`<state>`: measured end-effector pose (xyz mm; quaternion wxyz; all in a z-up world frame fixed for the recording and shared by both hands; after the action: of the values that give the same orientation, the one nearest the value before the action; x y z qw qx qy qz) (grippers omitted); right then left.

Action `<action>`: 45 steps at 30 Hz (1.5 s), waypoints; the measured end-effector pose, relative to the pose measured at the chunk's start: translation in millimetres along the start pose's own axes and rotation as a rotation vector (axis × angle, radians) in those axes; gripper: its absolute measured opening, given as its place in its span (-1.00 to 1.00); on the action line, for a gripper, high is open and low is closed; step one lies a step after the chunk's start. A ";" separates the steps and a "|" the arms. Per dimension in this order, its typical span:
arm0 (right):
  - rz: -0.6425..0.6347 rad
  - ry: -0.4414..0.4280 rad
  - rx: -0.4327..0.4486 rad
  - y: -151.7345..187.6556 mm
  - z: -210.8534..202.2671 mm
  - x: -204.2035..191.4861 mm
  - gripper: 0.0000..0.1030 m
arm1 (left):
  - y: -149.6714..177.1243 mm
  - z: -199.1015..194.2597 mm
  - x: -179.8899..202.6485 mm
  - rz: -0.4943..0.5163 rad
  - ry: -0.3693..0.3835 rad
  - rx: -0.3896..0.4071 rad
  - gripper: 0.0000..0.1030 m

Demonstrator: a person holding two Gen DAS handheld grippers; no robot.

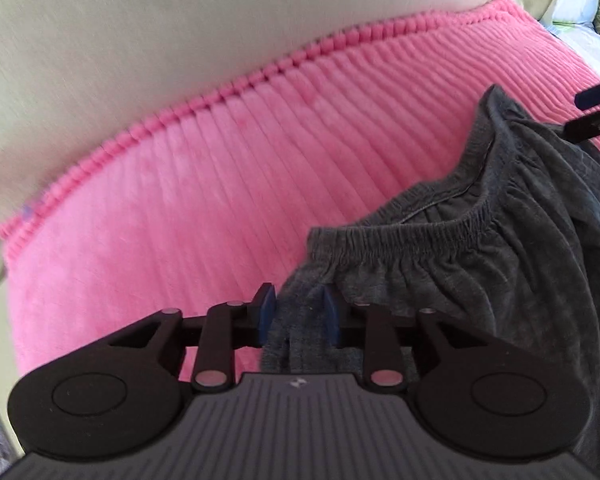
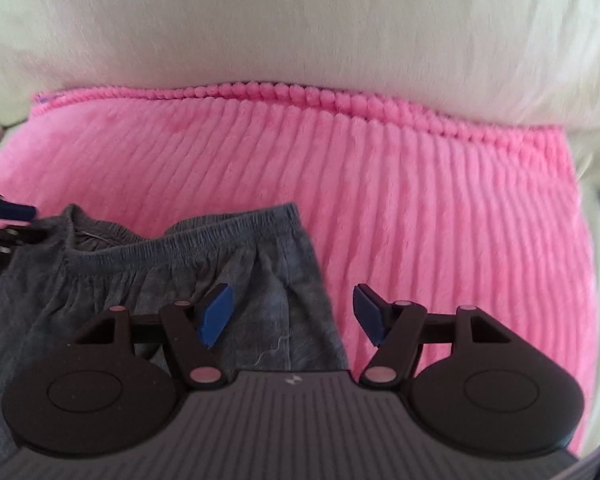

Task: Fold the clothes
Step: 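Lower the shorts onto the pink blanket and open both grippers, then grasp the shorts leg hem with the left gripper while the right gripper pins the waistband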

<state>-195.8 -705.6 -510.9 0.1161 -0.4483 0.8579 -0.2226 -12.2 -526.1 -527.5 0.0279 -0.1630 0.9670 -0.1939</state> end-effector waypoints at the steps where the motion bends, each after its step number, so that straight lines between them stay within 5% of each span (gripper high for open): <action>1: -0.002 -0.006 0.000 -1.3 4.4 2.0 0.22 | 0.6 2.4 -1.1 -0.009 -0.002 -0.001 -0.19; 8: -0.019 -0.056 0.001 6.0 15.5 2.4 0.22 | 12.7 -15.6 -1.7 -0.138 -0.001 0.026 0.02; 14: -0.025 -0.069 -0.005 13.6 28.6 -7.7 0.23 | 16.7 3.5 -5.9 -0.110 -0.051 0.035 0.46; 15: -0.029 -0.068 0.001 14.5 29.3 -9.1 0.22 | 9.2 4.8 -7.3 -0.118 -0.039 0.049 0.16; 16: -0.029 -0.070 0.005 14.2 29.9 -10.8 0.21 | 5.9 4.7 -2.5 -0.101 -0.026 0.052 -0.44; 17: -0.028 -0.071 0.010 14.0 30.6 -12.4 -0.08 | 2.5 4.6 2.3 -0.083 -0.013 0.055 -0.69; 18: -0.032 -0.090 0.011 13.6 30.5 -14.9 -0.75 | -0.6 4.5 7.2 -0.062 -0.003 0.058 -0.87; 21: -0.035 -0.088 0.012 11.7 26.5 -17.8 -0.81 | 0.0 0.4 23.2 0.083 -0.082 0.076 -0.90; 28: -0.089 0.045 0.099 -11.2 0.8 -2.6 -0.83 | -51.0 -41.7 -16.9 0.137 -0.295 0.250 -0.89; 32: -0.111 0.113 0.156 -45.3 5.7 4.0 -0.83 | -85.4 -30.7 -33.2 0.207 -0.328 0.265 -0.82; 34: -0.118 0.162 0.158 -55.7 18.4 7.8 -0.82 | -95.2 -6.9 -36.0 0.258 -0.340 0.217 -0.53; 37: -0.100 0.209 0.032 -50.1 48.3 17.9 -0.39 | -90.7 12.9 -38.5 0.326 -0.388 0.128 -0.28; 39: -0.076 0.250 0.079 -48.8 32.0 28.5 0.13 | -86.9 -1.7 -41.1 0.308 -0.397 0.143 -0.06; 43: -0.008 0.245 0.120 -24.9 -18.2 56.4 0.23 | -63.0 -58.4 -38.8 0.167 -0.355 0.178 -0.08; 45: 0.094 0.153 0.098 8.2 -53.8 75.7 0.18 | -46.7 -80.4 -13.3 0.172 -0.307 0.185 -0.08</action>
<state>-266.4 -748.7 -467.9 0.0822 -0.3830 0.8725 -0.2922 5.2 -533.1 -435.5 0.2064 -0.1042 0.9398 -0.2517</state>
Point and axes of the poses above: each gripper's, at about its wrist camera, not at the fingertips, and z roughly the way its jaws point, x to its right, y to its underside, the point moved 10 cm from there along z, roughly the way its jaws point, and after that the axes turned 5 degrees about y, right-handed, at the moved point
